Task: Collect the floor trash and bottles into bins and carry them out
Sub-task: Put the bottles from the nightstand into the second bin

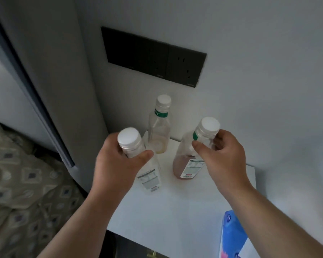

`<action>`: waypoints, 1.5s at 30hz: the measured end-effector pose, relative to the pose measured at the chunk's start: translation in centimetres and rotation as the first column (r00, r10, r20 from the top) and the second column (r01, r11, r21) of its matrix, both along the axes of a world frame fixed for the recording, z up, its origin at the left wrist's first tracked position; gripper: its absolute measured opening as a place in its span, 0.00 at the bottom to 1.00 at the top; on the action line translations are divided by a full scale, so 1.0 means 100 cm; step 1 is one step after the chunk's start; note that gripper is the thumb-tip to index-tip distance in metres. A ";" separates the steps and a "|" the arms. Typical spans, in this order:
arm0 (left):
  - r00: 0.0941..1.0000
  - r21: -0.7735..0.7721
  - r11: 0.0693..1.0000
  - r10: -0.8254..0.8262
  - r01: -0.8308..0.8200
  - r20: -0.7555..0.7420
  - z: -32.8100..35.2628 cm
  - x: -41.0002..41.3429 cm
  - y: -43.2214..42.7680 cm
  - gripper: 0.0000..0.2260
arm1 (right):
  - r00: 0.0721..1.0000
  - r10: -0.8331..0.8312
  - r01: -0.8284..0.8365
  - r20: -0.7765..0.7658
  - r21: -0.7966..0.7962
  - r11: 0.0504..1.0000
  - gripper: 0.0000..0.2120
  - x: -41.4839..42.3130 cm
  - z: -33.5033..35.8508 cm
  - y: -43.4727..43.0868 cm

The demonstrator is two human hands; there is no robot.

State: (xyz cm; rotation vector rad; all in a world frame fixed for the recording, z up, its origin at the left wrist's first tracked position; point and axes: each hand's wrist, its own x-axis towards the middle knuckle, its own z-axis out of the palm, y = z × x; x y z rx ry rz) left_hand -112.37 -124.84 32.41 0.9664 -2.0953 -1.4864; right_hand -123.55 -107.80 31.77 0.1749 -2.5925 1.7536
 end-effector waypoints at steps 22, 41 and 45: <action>0.924 0.112 0.919 0.367 -0.378 0.108 -0.099 0.258 -0.142 0.16 | 0.781 0.565 -0.531 0.268 -0.191 0.825 0.15 0.210 -0.084 -0.171; 0.870 0.204 0.908 0.255 -0.365 0.423 -0.299 0.253 -0.126 0.17 | 0.755 0.489 -0.595 0.438 0.144 0.791 0.14 0.242 -0.278 -0.206; 0.849 0.168 0.929 0.214 -0.330 0.484 -0.325 0.254 -0.125 0.18 | 0.724 0.482 -0.636 0.493 0.205 0.744 0.16 0.240 -0.307 -0.208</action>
